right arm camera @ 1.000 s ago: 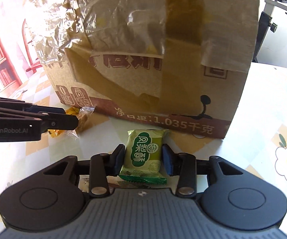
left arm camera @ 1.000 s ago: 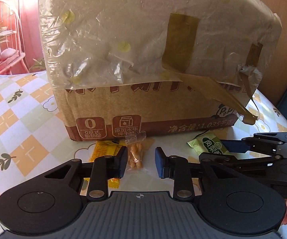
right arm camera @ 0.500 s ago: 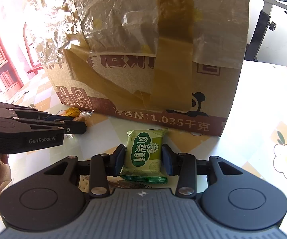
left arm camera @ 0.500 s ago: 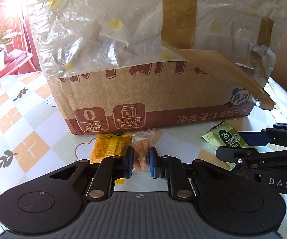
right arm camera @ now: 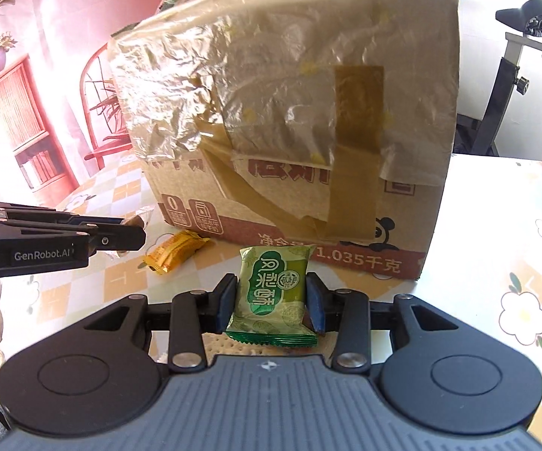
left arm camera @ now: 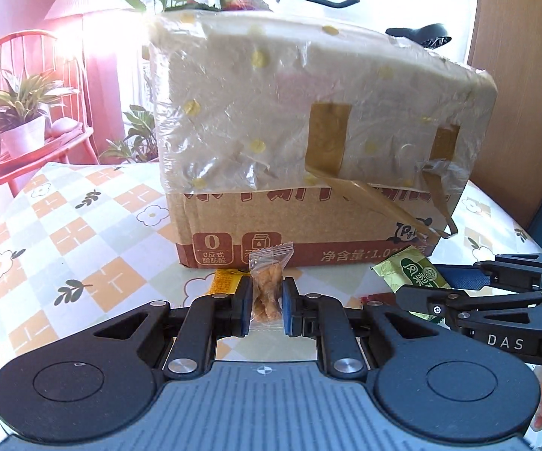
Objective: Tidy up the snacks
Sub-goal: 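Grasp the green packet with the right gripper while the left grasps the clear snack packet, then lift both packets and carry them over the box with both grippers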
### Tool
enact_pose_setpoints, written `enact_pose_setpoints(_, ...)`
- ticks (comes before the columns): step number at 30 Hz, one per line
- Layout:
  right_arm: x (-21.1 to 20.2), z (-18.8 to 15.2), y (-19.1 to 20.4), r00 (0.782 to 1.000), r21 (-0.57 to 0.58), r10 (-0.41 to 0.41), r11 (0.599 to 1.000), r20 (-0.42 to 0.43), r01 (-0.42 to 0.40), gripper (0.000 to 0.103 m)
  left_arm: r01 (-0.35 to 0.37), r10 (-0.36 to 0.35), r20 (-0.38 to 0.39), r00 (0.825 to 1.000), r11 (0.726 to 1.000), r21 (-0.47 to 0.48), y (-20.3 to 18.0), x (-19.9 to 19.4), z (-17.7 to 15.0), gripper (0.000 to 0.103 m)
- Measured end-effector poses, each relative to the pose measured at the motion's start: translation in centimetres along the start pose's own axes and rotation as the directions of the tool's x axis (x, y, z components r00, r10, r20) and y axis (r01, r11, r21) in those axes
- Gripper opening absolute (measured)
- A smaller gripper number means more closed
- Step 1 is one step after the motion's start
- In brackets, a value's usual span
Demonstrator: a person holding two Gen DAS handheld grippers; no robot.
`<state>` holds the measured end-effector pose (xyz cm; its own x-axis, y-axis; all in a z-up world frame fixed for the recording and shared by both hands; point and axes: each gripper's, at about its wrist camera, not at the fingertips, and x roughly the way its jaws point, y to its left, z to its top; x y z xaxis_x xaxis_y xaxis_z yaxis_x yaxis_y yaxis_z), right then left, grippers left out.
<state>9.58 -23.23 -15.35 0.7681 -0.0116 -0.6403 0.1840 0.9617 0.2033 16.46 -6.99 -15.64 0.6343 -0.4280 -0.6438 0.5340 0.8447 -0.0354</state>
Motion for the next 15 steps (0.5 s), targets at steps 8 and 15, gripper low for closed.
enact_pose_setpoints(8,-3.6,1.1,2.2,0.994,-0.020,0.041,0.999,0.100,-0.039,0.041,-0.005,0.004,0.104,0.995,1.000,0.006,0.6,-4.6,2.0,0.017)
enact_pose_setpoints(15,-7.6,6.0,2.6,0.965,-0.035,0.053,0.998,0.258,-0.046,0.041,0.037,-0.042,0.243,0.969,0.999,0.022,-0.1,-7.0,6.8,0.017)
